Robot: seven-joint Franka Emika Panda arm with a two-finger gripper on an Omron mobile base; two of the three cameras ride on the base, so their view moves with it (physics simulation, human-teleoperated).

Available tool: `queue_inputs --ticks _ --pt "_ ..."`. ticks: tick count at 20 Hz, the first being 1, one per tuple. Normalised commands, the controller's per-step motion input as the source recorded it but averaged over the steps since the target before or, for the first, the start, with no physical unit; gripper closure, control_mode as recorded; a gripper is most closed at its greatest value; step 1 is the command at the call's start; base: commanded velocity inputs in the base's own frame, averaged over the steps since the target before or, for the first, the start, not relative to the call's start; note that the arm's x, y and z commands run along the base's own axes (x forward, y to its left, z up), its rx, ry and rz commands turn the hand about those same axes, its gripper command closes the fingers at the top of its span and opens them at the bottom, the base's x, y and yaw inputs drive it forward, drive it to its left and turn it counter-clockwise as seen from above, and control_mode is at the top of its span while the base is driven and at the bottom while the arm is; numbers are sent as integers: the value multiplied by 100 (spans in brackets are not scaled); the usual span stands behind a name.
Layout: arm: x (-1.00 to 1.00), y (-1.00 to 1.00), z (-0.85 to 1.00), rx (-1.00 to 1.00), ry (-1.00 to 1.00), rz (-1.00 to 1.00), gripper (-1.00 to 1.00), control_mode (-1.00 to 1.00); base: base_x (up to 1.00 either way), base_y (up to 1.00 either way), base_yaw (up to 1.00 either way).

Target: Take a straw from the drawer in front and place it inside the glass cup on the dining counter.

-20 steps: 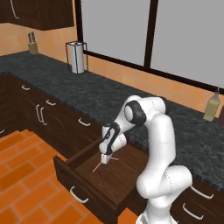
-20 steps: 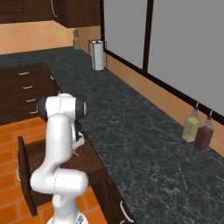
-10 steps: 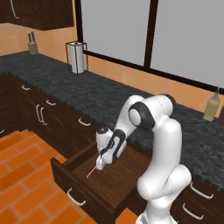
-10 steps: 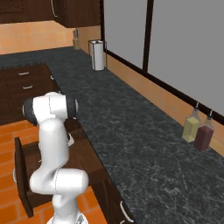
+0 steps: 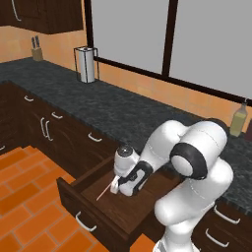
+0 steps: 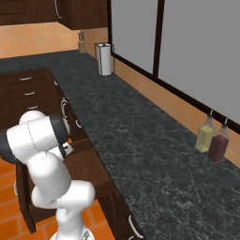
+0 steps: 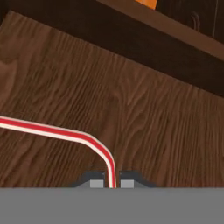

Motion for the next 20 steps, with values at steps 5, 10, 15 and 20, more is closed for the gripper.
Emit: queue_inputs --ticks 5,10,15,20 --pt "-18 7 100 0 -2 -6 100 -100 0 0 0" --pt "-1 9 100 0 0 -6 100 -100 0 0 0" --pt "-9 2 100 0 0 -11 100 -100 0 0 0" --pt "-38 -7 100 0 4 -13 100 -100 0 0 0"
